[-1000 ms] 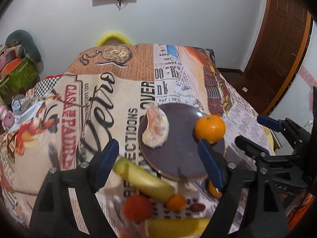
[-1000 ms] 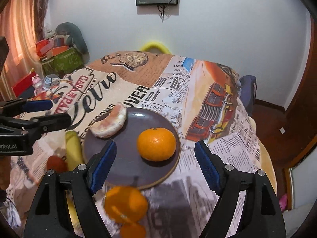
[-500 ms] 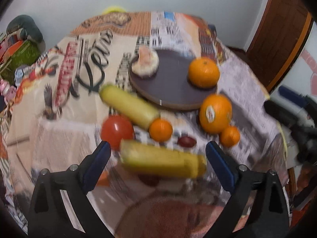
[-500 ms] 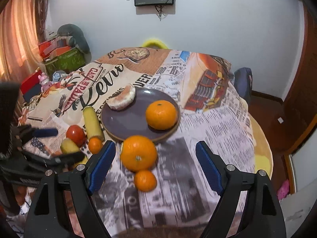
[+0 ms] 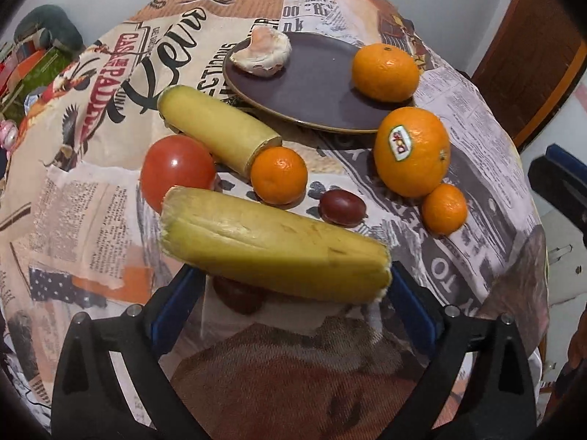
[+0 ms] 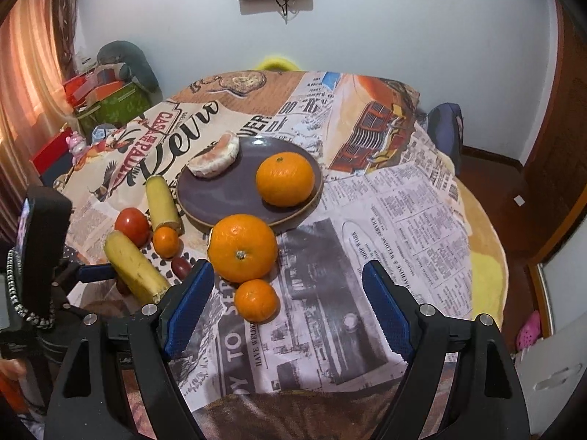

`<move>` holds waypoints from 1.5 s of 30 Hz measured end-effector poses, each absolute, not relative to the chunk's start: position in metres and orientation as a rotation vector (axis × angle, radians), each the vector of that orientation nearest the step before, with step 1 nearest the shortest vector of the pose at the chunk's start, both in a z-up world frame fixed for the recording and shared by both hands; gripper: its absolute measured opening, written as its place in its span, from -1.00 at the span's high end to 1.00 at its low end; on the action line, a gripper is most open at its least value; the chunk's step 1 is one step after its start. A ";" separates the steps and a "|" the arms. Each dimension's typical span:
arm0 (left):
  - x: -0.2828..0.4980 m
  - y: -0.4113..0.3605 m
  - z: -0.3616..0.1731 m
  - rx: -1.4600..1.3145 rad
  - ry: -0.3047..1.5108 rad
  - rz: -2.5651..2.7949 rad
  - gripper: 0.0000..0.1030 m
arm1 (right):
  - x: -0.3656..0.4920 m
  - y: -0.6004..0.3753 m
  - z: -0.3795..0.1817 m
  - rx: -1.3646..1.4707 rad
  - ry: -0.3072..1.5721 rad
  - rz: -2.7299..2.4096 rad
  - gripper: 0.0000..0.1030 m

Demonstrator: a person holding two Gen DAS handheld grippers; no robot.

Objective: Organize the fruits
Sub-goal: 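Grasp a yellow corn cob with the left tool while the right tool grasps another large orange, then lift the corn cob with the left tool while the right tool lifts the orange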

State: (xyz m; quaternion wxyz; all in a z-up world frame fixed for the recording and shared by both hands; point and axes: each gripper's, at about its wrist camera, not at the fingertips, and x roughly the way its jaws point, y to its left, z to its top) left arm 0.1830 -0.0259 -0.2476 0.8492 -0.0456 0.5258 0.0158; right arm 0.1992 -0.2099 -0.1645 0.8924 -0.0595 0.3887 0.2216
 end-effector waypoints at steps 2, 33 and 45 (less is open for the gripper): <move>0.182 -0.024 -0.247 -0.112 1.091 0.021 -0.87 | 0.200 -0.206 -0.168 -0.128 0.816 0.466 -0.57; 0.157 0.098 -0.214 -0.193 1.011 0.063 0.35 | 0.245 -0.156 -0.220 -0.108 0.954 0.568 -0.23; 0.176 0.125 -0.216 -0.286 1.012 0.183 -0.30 | 0.238 -0.161 -0.209 -0.099 0.916 0.554 -0.23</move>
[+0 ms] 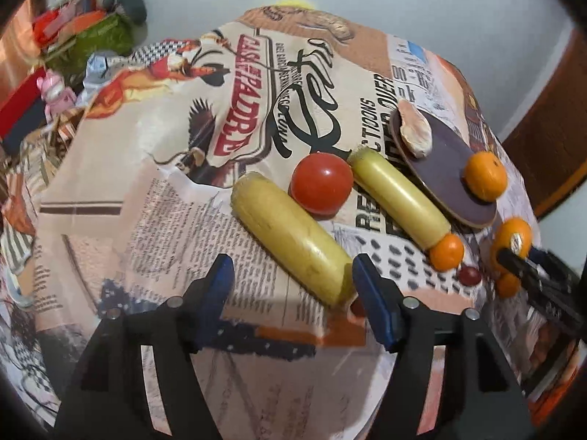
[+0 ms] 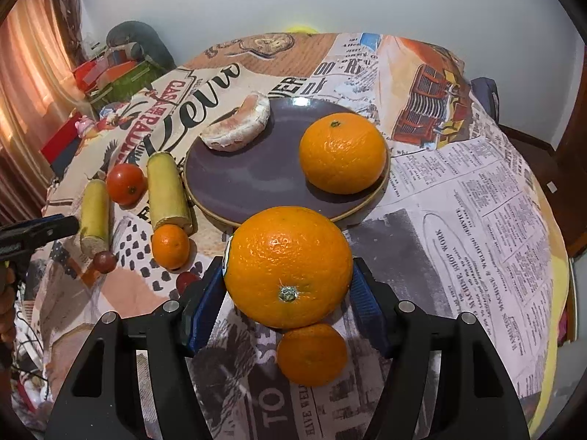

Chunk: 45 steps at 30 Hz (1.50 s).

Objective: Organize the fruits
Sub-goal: 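Lift the corn cob with the left tool while the right tool lifts the orange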

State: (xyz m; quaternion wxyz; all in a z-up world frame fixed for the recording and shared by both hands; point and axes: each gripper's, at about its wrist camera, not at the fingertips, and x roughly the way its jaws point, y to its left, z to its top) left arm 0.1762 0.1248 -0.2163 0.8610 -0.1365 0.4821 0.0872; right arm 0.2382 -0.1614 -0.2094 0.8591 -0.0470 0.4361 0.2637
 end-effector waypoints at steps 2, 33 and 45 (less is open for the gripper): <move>0.185 0.125 -0.220 -0.301 1.015 0.185 -0.30 | 0.236 -0.164 -0.206 -0.098 0.902 0.545 -0.23; 0.209 0.133 -0.242 -0.289 1.092 0.134 0.12 | 0.223 -0.174 -0.182 -0.082 0.833 0.537 -0.23; 0.175 0.114 -0.206 -0.249 1.006 0.084 0.27 | 0.222 -0.187 -0.168 -0.064 0.801 0.501 -0.23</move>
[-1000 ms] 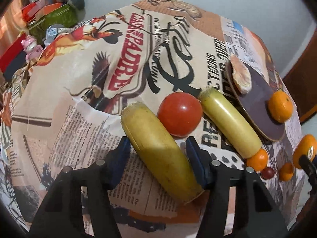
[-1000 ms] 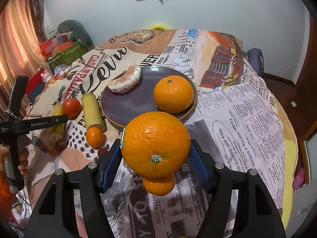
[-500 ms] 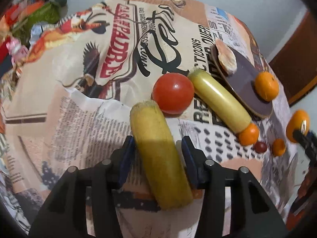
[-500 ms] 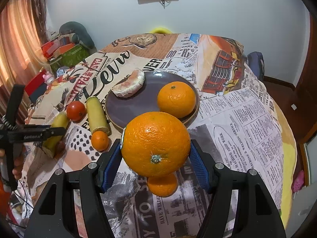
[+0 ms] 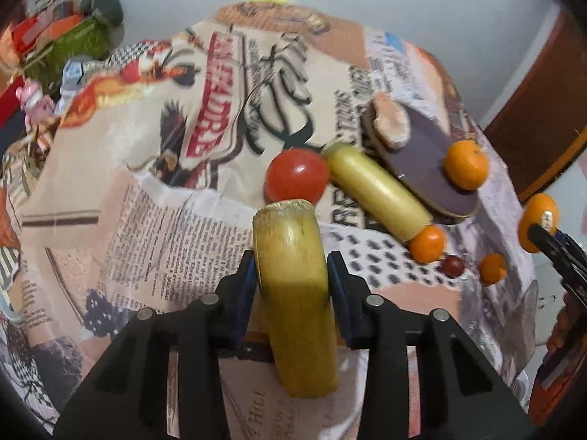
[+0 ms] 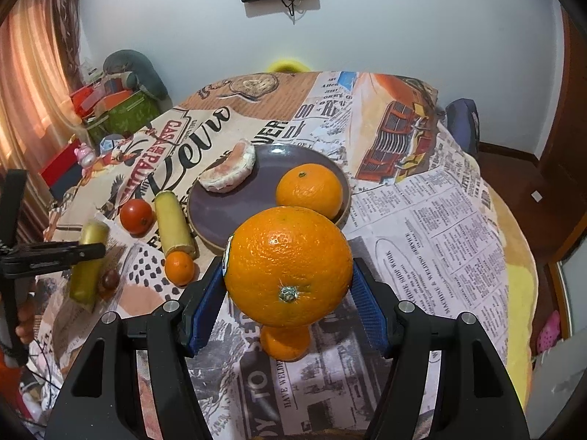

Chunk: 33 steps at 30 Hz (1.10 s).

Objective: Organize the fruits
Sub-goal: 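Lift the corn cob with the left tool while the right tool lifts the orange, then carry the corn cob and the orange over the dark plate and lower them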

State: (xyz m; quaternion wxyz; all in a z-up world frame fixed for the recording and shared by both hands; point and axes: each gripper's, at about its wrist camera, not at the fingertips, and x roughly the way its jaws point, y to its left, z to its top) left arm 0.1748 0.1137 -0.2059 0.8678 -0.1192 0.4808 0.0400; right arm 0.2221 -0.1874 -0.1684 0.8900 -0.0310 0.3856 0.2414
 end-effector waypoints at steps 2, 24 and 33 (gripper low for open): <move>0.173 0.107 -0.193 -0.230 0.974 0.070 0.29 | 0.223 -0.188 -0.165 -0.063 0.793 0.498 -0.23; 0.229 0.039 -0.121 -0.116 0.798 -0.101 0.29 | 0.258 -0.188 -0.126 -0.077 0.672 0.479 -0.23; 0.273 0.022 -0.143 -0.115 0.851 -0.139 0.29 | 0.286 -0.181 -0.133 -0.087 0.671 0.485 -0.23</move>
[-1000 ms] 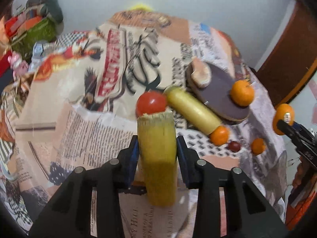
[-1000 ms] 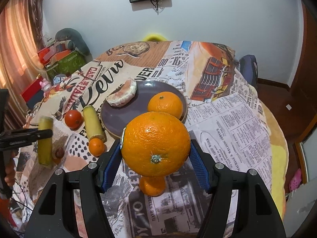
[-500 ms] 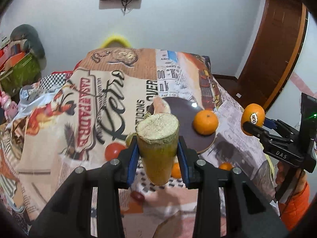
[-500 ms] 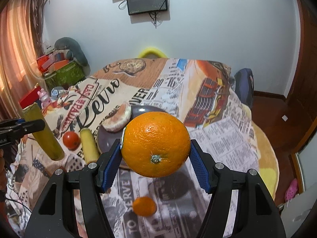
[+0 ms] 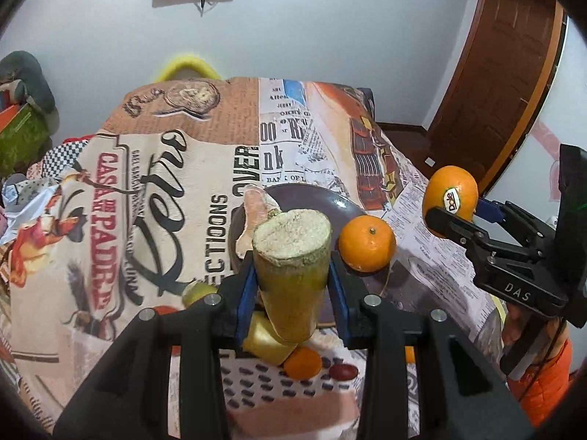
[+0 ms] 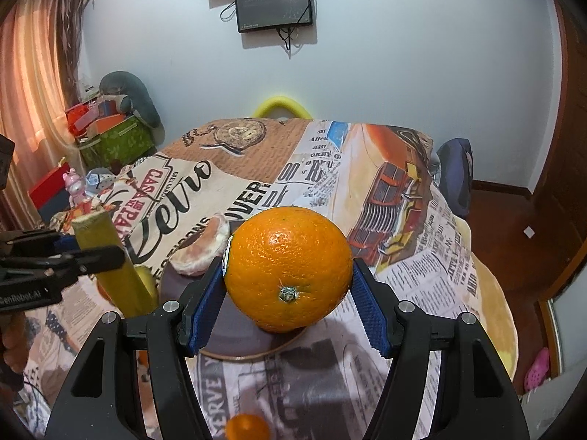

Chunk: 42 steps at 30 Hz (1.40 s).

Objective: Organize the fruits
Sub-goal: 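Carry the corn cob and the orange over the dark plate and lower them, then open the left tool to drop the corn cob on the plate while the right tool releases the orange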

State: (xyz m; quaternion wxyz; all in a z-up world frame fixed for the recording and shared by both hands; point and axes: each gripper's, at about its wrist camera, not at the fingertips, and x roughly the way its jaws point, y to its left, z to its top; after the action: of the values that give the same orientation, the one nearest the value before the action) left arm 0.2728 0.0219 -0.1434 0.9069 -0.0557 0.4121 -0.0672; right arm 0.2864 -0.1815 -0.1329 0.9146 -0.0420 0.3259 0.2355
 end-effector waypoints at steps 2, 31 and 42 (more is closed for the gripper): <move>0.281 0.020 -0.148 -0.124 0.858 -0.142 0.29 | 0.294 -0.179 -0.136 -0.083 0.676 0.486 -0.23; 0.374 0.006 -0.194 -0.097 0.937 -0.110 0.26 | 0.358 -0.162 -0.163 -0.065 0.735 0.535 -0.23; 0.369 0.022 -0.189 -0.100 0.907 -0.079 0.18 | 0.366 -0.148 -0.175 -0.093 0.770 0.550 -0.23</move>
State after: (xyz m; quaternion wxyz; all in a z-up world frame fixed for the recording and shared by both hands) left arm 0.3694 0.0216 -0.1893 0.8970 -0.0483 0.4378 -0.0381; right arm 0.3657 -0.1482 -0.1746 0.8891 -0.0448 0.3708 0.2646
